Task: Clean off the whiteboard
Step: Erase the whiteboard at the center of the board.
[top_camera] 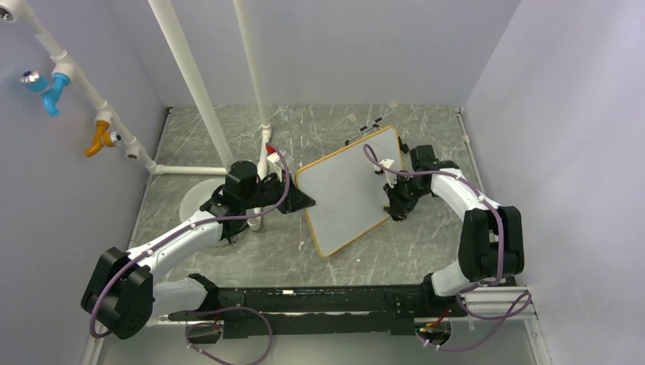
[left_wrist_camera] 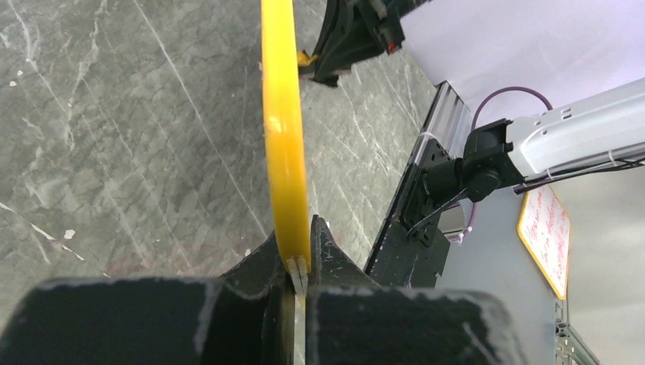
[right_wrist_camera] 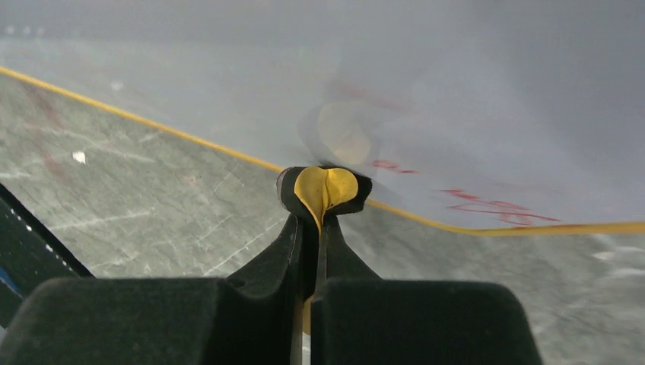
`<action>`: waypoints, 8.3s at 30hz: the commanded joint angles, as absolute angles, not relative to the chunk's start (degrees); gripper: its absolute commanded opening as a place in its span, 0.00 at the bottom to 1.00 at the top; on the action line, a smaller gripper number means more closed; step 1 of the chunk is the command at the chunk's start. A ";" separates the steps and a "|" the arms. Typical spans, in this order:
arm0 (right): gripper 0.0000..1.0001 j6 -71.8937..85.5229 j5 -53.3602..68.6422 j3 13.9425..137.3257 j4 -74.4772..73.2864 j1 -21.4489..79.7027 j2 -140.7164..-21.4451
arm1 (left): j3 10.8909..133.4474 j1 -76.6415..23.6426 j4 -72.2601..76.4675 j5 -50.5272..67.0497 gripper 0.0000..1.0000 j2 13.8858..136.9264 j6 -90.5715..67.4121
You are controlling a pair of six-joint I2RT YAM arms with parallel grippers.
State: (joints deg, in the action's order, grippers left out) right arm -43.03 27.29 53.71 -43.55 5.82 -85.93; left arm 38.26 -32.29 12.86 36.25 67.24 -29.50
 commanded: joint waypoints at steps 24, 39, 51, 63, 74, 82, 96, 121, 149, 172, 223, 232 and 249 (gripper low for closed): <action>0.00 -40.36 25.50 56.59 -39.23 7.44 -83.33 | 40.76 -32.52 17.86 42.46 0.00 66.15 -29.18; 0.00 -40.49 21.60 53.65 -36.56 7.07 -84.17 | 40.56 -32.51 17.13 42.29 0.00 64.87 -28.73; 0.00 -38.91 21.37 64.69 -38.67 6.95 -85.46 | 40.14 -32.52 16.88 42.03 0.00 64.43 -28.48; 0.00 -39.72 18.74 57.34 -36.68 6.28 -87.02 | 39.51 -32.43 17.48 42.00 0.00 64.01 -28.45; 0.00 -38.69 20.06 62.01 -38.26 6.24 -87.89 | 39.81 -32.43 17.20 42.15 0.00 64.21 -28.43; 0.00 -37.62 18.50 68.98 -38.40 5.90 -87.45 | 39.82 -32.42 17.11 42.05 0.00 63.90 -28.30; 0.00 -39.05 16.05 55.96 -34.40 5.71 -89.14 | 39.59 -32.30 18.02 42.63 0.00 64.47 -28.41; 0.00 -39.29 15.26 57.83 -35.53 5.15 -90.99 | 38.74 -32.15 18.60 42.72 0.00 63.35 -28.46; 0.00 -40.41 16.41 60.32 -36.12 4.46 -90.12 | 39.30 -31.89 18.31 43.07 0.00 63.64 -28.48; 0.00 -39.22 20.77 56.56 -35.97 5.70 -85.96 | 38.86 -31.85 21.14 43.67 0.00 65.27 -30.31; 0.00 -38.10 33.69 67.22 -42.38 42.60 -81.60 | 49.14 -31.83 20.65 37.41 0.00 72.77 -32.82; 0.00 -26.89 14.79 69.27 -26.29 32.09 -76.49 | 48.10 -31.89 21.43 37.64 0.00 73.23 -32.77; 0.00 -31.00 20.45 67.29 -32.65 38.83 -80.04 | 48.45 -31.94 20.85 36.95 0.00 72.81 -32.58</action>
